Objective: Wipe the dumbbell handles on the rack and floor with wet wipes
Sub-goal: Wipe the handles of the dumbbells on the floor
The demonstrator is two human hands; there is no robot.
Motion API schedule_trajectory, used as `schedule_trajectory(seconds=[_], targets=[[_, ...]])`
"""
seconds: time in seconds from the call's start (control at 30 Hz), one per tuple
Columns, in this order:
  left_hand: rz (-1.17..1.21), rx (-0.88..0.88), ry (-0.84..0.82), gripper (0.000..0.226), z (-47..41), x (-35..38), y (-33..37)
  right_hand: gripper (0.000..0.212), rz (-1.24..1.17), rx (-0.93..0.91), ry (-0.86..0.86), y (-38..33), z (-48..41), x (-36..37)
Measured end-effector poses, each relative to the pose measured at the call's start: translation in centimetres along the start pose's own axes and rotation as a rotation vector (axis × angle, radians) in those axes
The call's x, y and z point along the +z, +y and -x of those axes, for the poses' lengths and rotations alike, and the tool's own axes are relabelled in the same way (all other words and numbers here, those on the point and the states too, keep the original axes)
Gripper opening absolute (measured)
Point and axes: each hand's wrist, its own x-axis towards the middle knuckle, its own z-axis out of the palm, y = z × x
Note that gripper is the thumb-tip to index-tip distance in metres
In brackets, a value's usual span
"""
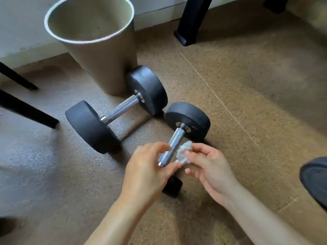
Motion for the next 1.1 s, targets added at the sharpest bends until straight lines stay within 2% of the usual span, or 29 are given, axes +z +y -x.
schedule_trajectory(seconds=[0.07,0.13,0.2,0.23,0.3,0.43,0.47,0.57,0.6,0.67,0.73,0.77,0.8,0.83,0.87,0.93,1.0,1.03,1.1], targets=[[-0.233,0.001,-0.001,0.051,0.8,0.2,-2.2,0.013,0.387,-0.276,0.209,1.3,-2.5,-1.0],[-0.259,-0.066,-0.044,0.067,2.1,0.7,-2.9,0.010,0.826,-0.680,0.308,2.7,-5.6,-1.5],[-0.283,-0.052,-0.027,0.072,2.9,1.4,-2.8,0.018,1.064,-0.923,0.343,3.9,-8.5,-1.1],[-0.295,-0.039,-0.017,0.073,3.1,1.6,-2.7,0.024,1.114,-0.970,0.378,4.4,-9.5,-0.8],[-0.330,-0.023,-0.029,0.072,3.4,1.9,-2.6,0.026,1.137,-0.953,0.406,5.5,-9.9,-0.3],[-0.451,-0.015,-0.046,0.076,4.1,2.2,-1.8,0.021,1.283,-1.096,0.093,6.5,-7.8,-1.7],[-0.495,-0.018,-0.060,0.076,4.2,2.3,-1.4,0.021,1.321,-1.117,0.094,5.5,-8.5,-2.3],[-0.568,-0.018,-0.119,0.074,4.5,2.9,-0.7,0.019,1.330,-1.098,0.342,3.4,-10.2,-2.5],[-0.571,0.000,-0.131,0.075,4.6,3.2,-0.6,0.018,1.323,-1.083,0.343,4.0,-9.6,-2.1],[-0.575,0.037,-0.151,0.077,5.2,3.4,-0.7,0.016,1.339,-1.097,0.160,6.0,-7.1,-1.4],[-0.559,0.099,-0.135,0.074,5.5,3.4,-0.9,0.019,1.383,-1.146,0.083,5.7,-6.7,-2.0],[-0.522,0.111,-0.130,0.071,5.6,3.1,-0.9,0.022,1.383,-1.110,0.121,4.4,-7.6,-2.4],[-0.457,0.106,-0.125,0.069,5.6,2.9,-1.1,0.025,1.374,-1.091,0.245,3.4,-8.7,-2.7],[-0.372,0.094,-0.095,0.068,5.7,2.6,-1.4,0.024,1.357,-1.061,0.343,2.9,-9.1,-2.8],[-0.288,0.075,-0.048,0.067,5.9,2.5,-1.9,0.018,1.338,-1.009,0.357,3.0,-8.8,-2.7],[-0.183,0.003,-0.007,0.075,6.1,2.4,-2.5,0.006,1.355,-1.007,0.189,4.7,-6.8,-2.0],[-0.150,-0.060,-0.027,0.084,6.3,2.8,-2.6,0.008,1.396,-1.065,0.035,5.2,-6.2,-2.6],[-0.160,-0.063,-0.042,0.085,6.4,3.1,-2.6,0.006,1.392,-1.039,0.039,4.1,-6.9,-2.9],[-0.190,-0.042,-0.063,0.084,6.5,3.4,-2.5,0.007,1.356,-1.030,0.262,2.6,-8.7,-3.4]])
